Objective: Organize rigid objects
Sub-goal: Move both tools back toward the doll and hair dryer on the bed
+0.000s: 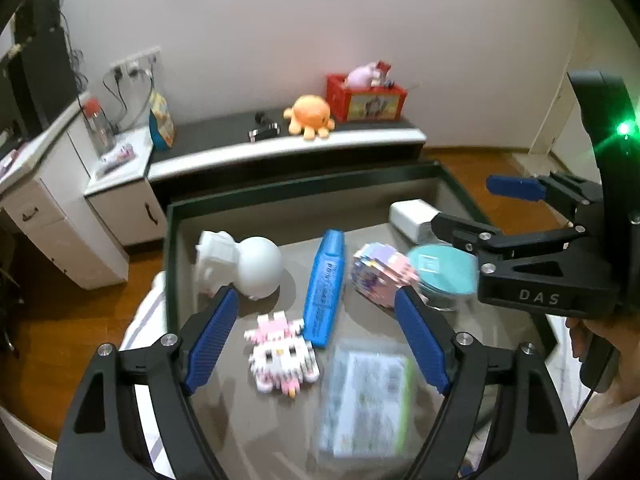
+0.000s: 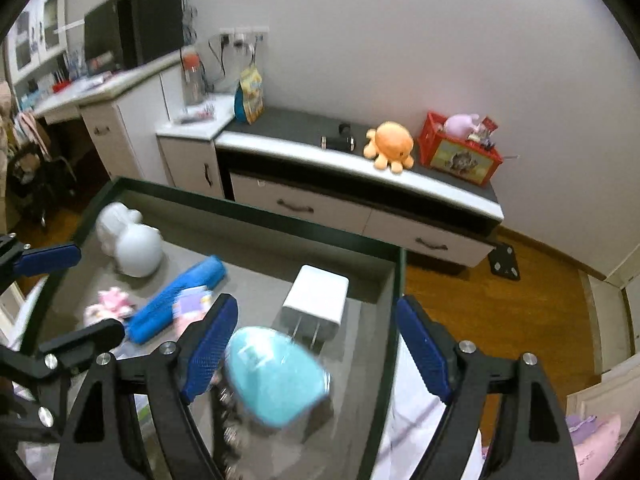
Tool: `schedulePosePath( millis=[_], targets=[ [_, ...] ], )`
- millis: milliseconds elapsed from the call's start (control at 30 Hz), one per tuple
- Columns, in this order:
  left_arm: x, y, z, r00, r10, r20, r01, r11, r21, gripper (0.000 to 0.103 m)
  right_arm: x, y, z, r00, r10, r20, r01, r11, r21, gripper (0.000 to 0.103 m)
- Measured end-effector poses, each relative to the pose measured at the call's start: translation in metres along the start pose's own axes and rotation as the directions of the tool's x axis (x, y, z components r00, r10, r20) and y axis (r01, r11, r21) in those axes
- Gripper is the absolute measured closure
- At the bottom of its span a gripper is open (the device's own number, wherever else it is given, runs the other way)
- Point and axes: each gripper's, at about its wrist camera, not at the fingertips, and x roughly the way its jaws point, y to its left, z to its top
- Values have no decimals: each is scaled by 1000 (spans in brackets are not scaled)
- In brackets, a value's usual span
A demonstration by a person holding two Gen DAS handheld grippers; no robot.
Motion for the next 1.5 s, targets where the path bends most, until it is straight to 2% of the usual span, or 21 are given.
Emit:
schedulePosePath(
  millis=[100, 133, 167, 333, 400, 433, 500, 633, 767, 800, 900, 1000, 1033, 1100, 1233, 1367, 1500],
  targets=[
    [-41, -4, -15, 995, -24, 93, 25, 1000, -15, 8, -33, 6, -13, 997, 43, 65, -44, 999, 14, 17],
    [-55, -5, -21, 991, -32, 130, 35, 999, -23, 3, -47, 9, -20, 995, 56, 85, -57, 998, 11, 11],
    [-66, -6, -26, 988, -33, 153, 38, 999, -30, 0, -55, 11, -23, 993, 62, 98, -63, 998, 8, 0],
    [-123, -22, -65, 968, -8, 252, 20, 999, -46, 0, -106, 27, -61, 980, 92, 176, -93, 996, 0, 0],
    [-143, -31, -86, 958, 14, 286, 0, 999, -49, 0, -115, 31, -72, 979, 83, 188, -85, 996, -2, 0],
    [-151, -33, -94, 954, 22, 298, -9, 999, -45, 0, -130, 34, -90, 975, 70, 211, -72, 997, 2, 0],
    [-167, -40, -113, 943, 59, 327, -48, 998, -41, 0, -145, 37, -112, 969, 75, 237, -82, 996, 19, 0],
    [-193, -51, -156, 910, 156, 385, -139, 988, -71, 0, -165, 47, -150, 960, 53, 274, -68, 997, 47, 0],
    [-201, -55, -191, 886, 215, 411, -185, 976, -111, 0, -181, 62, -185, 951, 20, 308, -39, 998, 55, 0],
    [-201, -57, -200, 888, 221, 403, -189, 975, -118, 0, -186, 65, -194, 948, 3, 318, -22, 998, 57, 0],
    [-197, -61, -225, 899, 177, 400, -142, 983, -116, 0, -195, 76, -218, 940, -26, 341, 2, 998, 69, 0],
    [-199, -66, -248, 888, 162, 431, -122, 985, -120, 0, -197, 82, -236, 938, -25, 347, -4, 997, 82, 0],
    [-198, -68, -255, 880, 172, 443, -134, 984, -118, 0, -197, 85, -242, 936, -23, 350, -7, 996, 85, 0],
    [-193, -74, -261, 877, 187, 443, -162, 982, -95, 0, -195, 88, -250, 936, -30, 352, -2, 996, 92, 0],
    [-182, -74, -265, 904, 155, 398, -135, 988, -80, 0, -184, 90, -258, 947, -37, 320, 8, 996, 91, 0],
    [-178, -70, -269, 916, 134, 378, -108, 990, -91, 0, -175, 88, -261, 954, -22, 298, -8, 995, 101, 0],
    [-174, -64, -269, 924, 144, 355, -115, 988, -103, 0, -166, 91, -259, 961, -6, 276, -22, 995, 97, 0]
  ],
)
